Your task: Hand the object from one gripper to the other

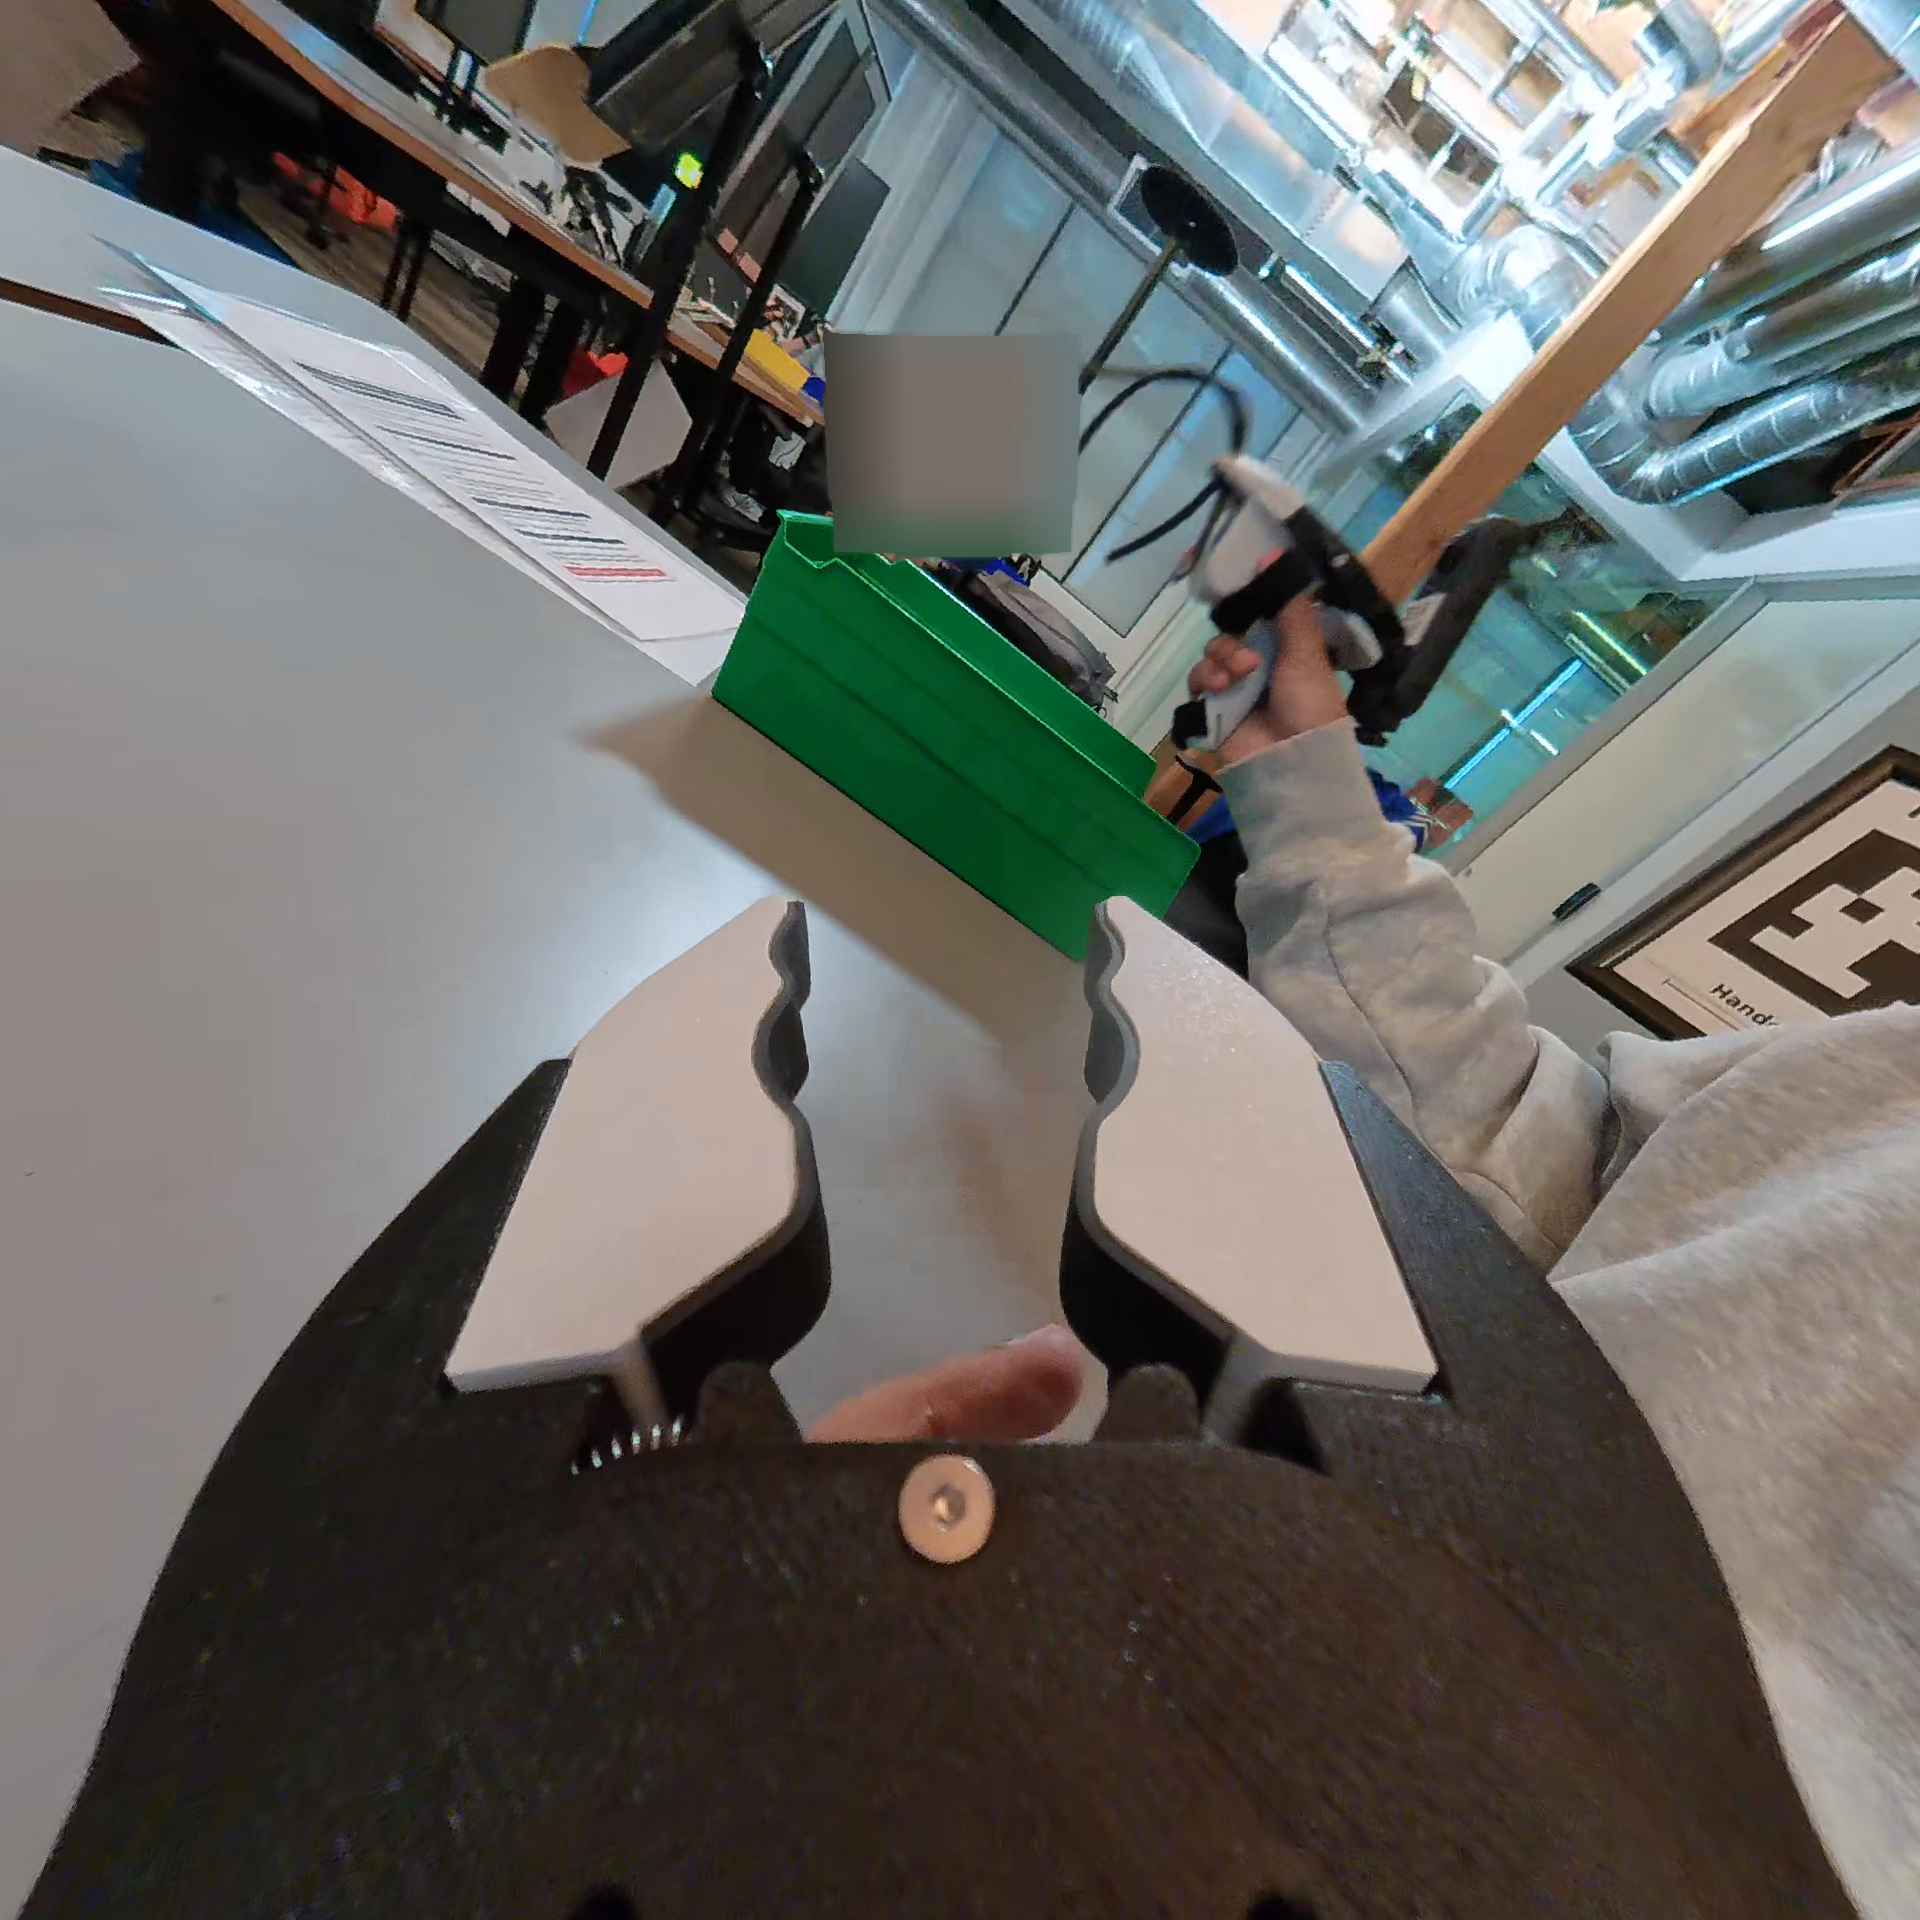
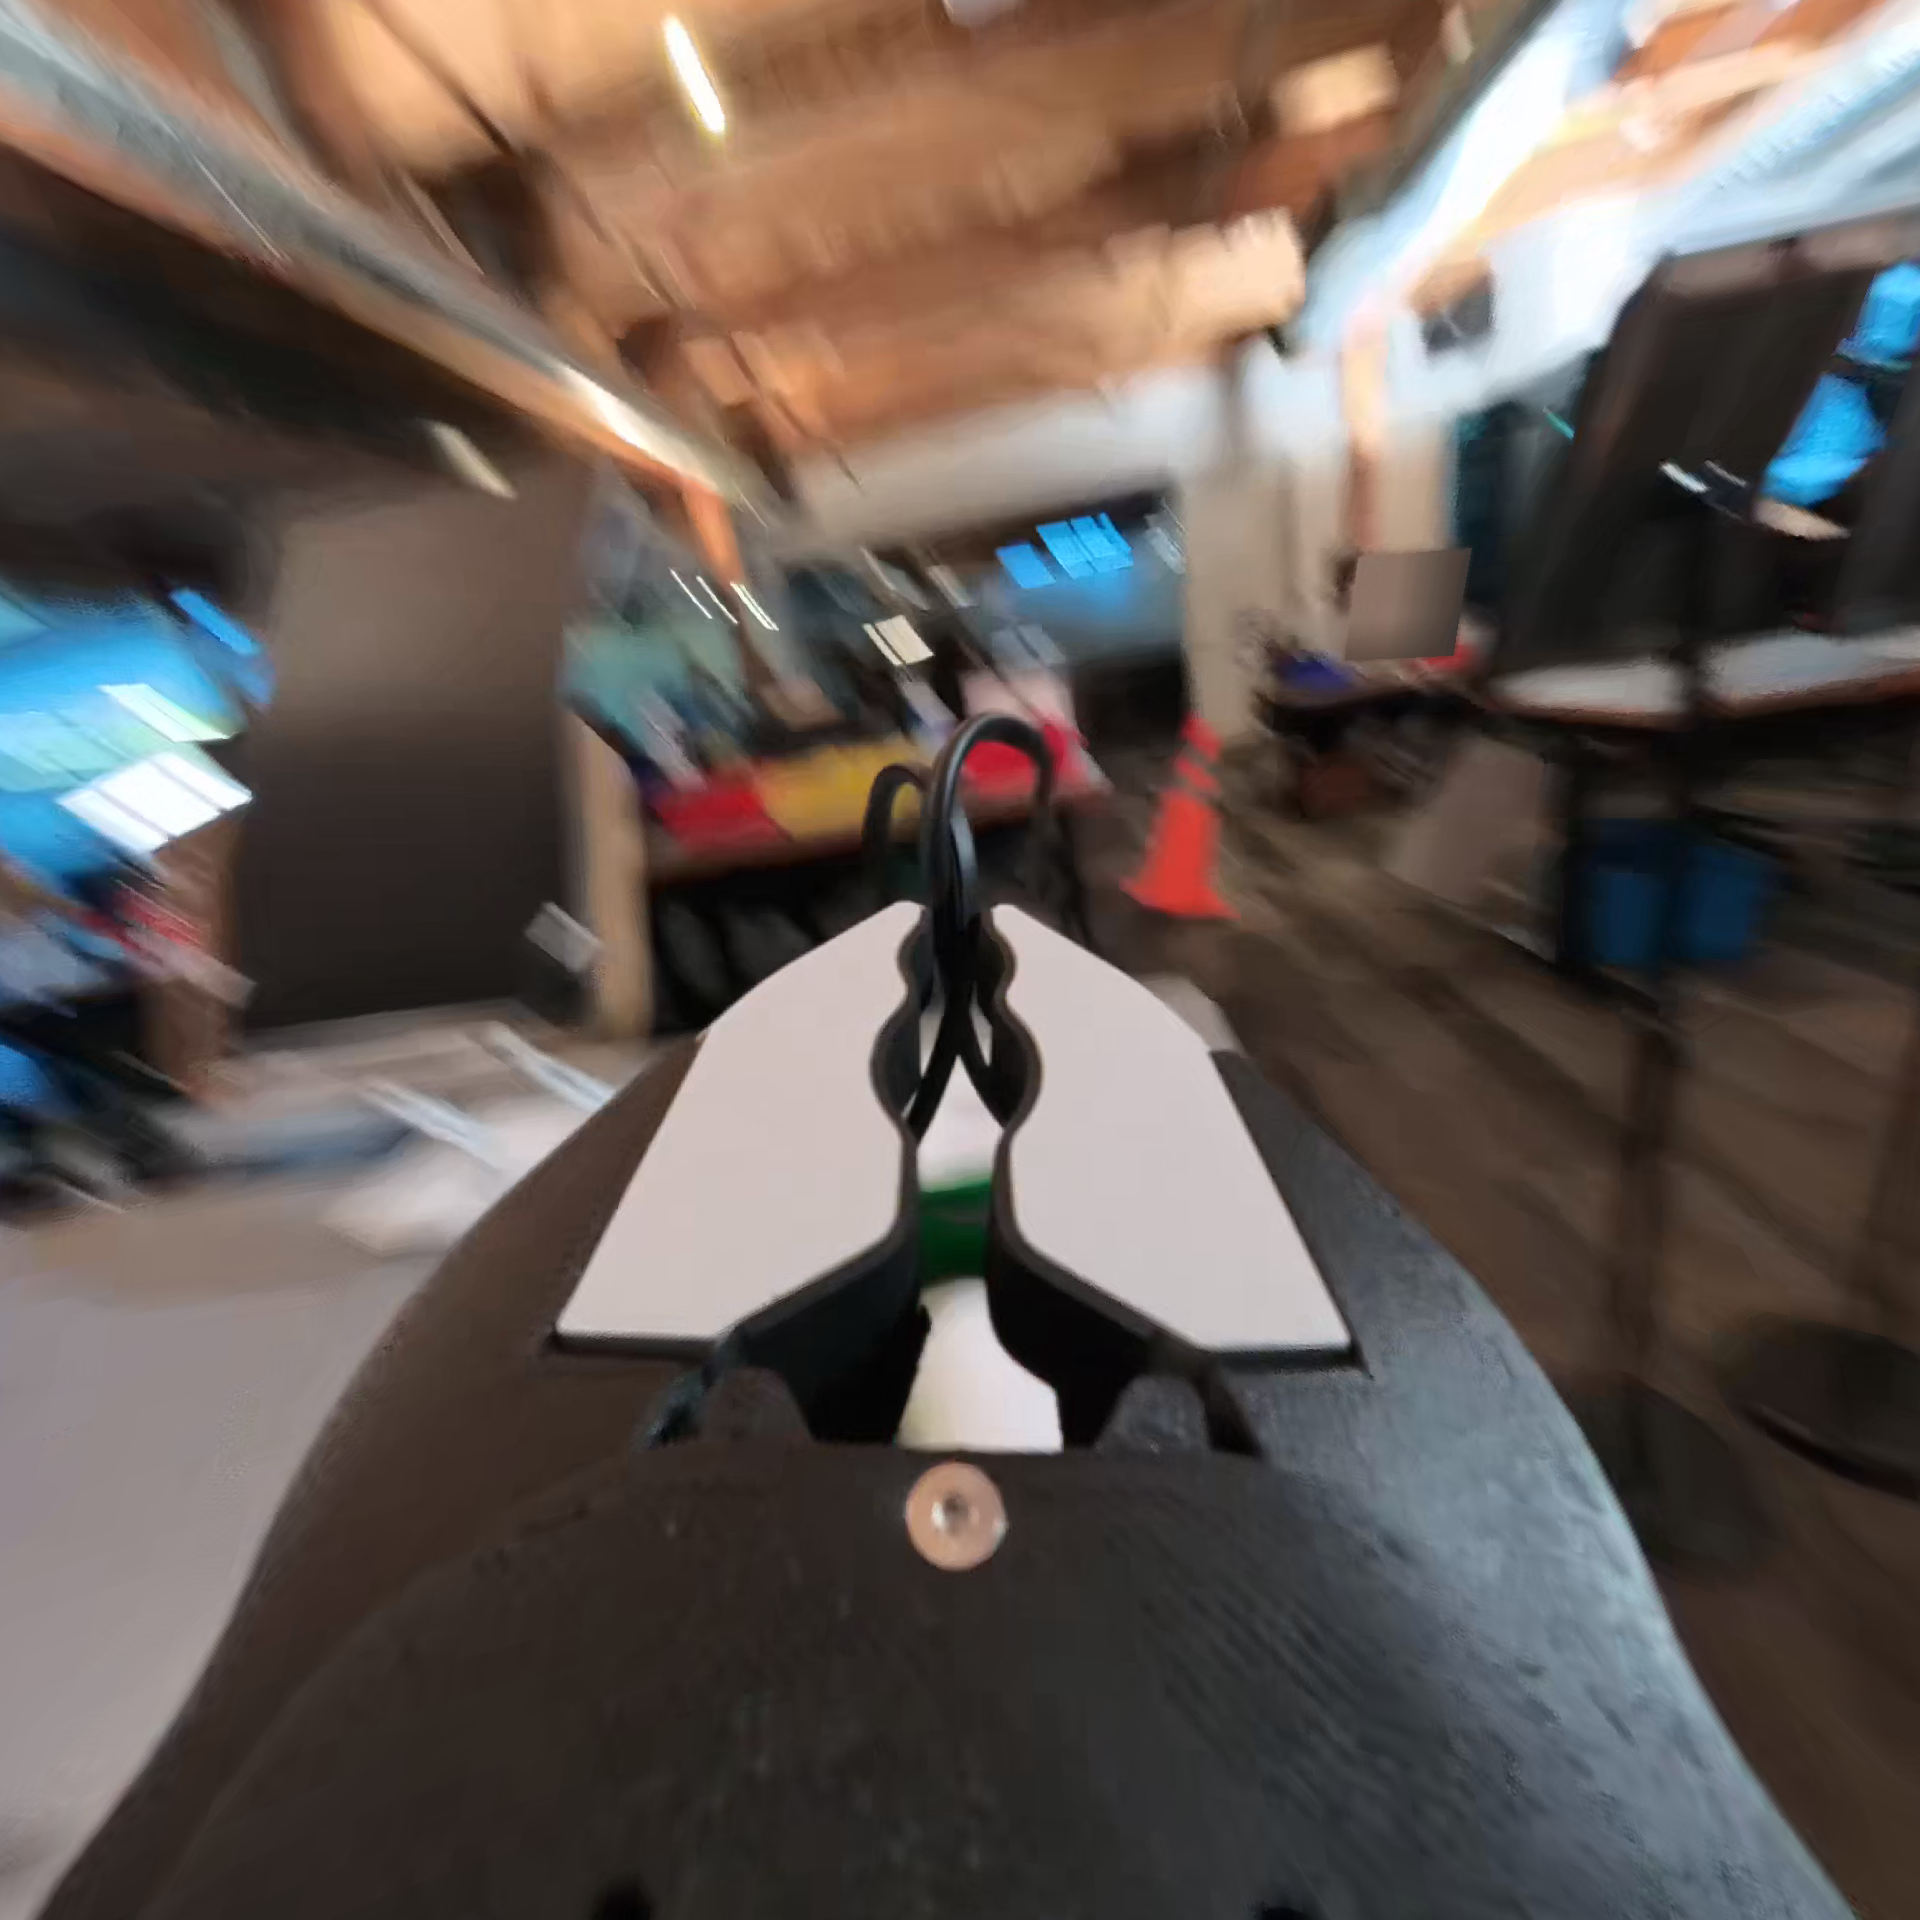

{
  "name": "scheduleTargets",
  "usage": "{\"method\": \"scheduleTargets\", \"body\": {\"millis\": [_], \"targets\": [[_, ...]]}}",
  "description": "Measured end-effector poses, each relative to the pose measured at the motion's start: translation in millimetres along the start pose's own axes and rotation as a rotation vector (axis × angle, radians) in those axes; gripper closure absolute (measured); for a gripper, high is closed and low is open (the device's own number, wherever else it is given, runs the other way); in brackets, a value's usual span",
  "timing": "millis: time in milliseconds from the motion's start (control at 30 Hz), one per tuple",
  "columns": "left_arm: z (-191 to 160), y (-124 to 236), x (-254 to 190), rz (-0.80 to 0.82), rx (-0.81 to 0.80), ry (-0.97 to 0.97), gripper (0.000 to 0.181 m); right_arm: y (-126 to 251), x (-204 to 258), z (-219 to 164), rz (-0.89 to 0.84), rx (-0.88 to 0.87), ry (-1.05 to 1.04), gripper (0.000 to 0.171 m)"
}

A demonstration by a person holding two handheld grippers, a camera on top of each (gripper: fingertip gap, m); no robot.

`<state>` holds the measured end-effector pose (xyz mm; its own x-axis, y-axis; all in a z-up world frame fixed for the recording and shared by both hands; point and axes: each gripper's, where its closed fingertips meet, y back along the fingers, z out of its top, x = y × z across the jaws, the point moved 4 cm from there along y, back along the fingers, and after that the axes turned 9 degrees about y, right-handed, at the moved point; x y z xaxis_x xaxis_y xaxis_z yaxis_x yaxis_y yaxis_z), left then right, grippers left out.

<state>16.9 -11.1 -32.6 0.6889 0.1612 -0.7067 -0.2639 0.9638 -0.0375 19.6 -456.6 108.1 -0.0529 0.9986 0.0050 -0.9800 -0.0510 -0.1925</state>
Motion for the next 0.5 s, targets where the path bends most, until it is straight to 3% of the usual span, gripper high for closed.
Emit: {"method": "scheduleTargets", "body": {"millis": [100,167,333,500], "targets": [[0.3,0.1,0.0,0.0,-0.002,0.0,0.131,-5.7,-27.4,-57.0,-0.069,0.305,0.167,0.163],[0.8,0.5,0.7,0.001,-0.005,0.004,0.131,-4.5,-37.5,-80.8,-0.089,0.418,0.221,0.163],[1.8,1.7,2.1,0.0,-0.008,0.01,0.132,-3.5,-37.2,-74.4,-0.09,0.413,0.273,0.163],[2.1,1.9,2.2,-0.004,-0.01,0.017,0.132,5.8,-49.1,-90.5,-0.095,0.617,0.476,0.163]]}}
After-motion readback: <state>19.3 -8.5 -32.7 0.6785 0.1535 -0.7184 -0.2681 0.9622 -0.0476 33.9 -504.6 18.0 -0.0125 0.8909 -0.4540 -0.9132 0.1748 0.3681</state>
